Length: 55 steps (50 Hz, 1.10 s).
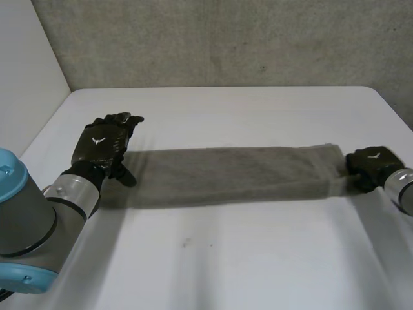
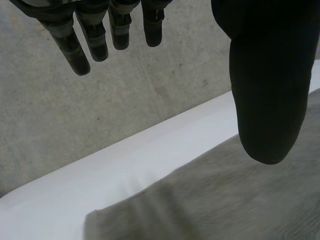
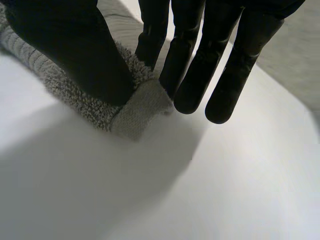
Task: Fold the towel.
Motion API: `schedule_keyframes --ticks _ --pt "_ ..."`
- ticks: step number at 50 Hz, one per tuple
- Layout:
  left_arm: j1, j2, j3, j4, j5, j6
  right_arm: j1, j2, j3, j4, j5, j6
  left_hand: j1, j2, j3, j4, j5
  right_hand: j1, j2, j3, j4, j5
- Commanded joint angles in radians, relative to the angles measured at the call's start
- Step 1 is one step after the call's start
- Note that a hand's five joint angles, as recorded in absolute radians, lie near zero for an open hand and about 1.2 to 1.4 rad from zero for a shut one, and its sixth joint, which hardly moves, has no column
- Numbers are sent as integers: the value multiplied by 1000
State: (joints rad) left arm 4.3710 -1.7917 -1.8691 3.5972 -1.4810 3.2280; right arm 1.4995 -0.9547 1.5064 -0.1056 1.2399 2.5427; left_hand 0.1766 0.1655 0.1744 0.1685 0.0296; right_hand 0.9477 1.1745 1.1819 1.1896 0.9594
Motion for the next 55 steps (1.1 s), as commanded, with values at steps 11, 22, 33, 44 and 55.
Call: schedule_keyframes --ticks 11,22,33,44,55 --pt "2 5 -4 -2 -2 -1 -127 -76 -121 -19 253 -294 -2 9 0 6 -30 449 222 214 207 262" --pt "1 5 -10 0 -2 -1 238 -213 -123 -40 170 -105 -2 9 0 6 -30 449 222 214 207 262" --pt "-1 5 -12 -2 -4 1 733 -63 -146 -144 75 -85 -2 9 0 6 -30 449 222 214 207 262" --pt "-4 -1 -15 0 -4 4 895 131 -203 -141 87 -84 -2 9 0 6 -30 449 222 214 207 262" --pt "-65 -17 53 -2 -5 7 820 -39 -152 -120 144 95 -1 10 1 7 -29 -773 -1000 -1007 -1015 -959"
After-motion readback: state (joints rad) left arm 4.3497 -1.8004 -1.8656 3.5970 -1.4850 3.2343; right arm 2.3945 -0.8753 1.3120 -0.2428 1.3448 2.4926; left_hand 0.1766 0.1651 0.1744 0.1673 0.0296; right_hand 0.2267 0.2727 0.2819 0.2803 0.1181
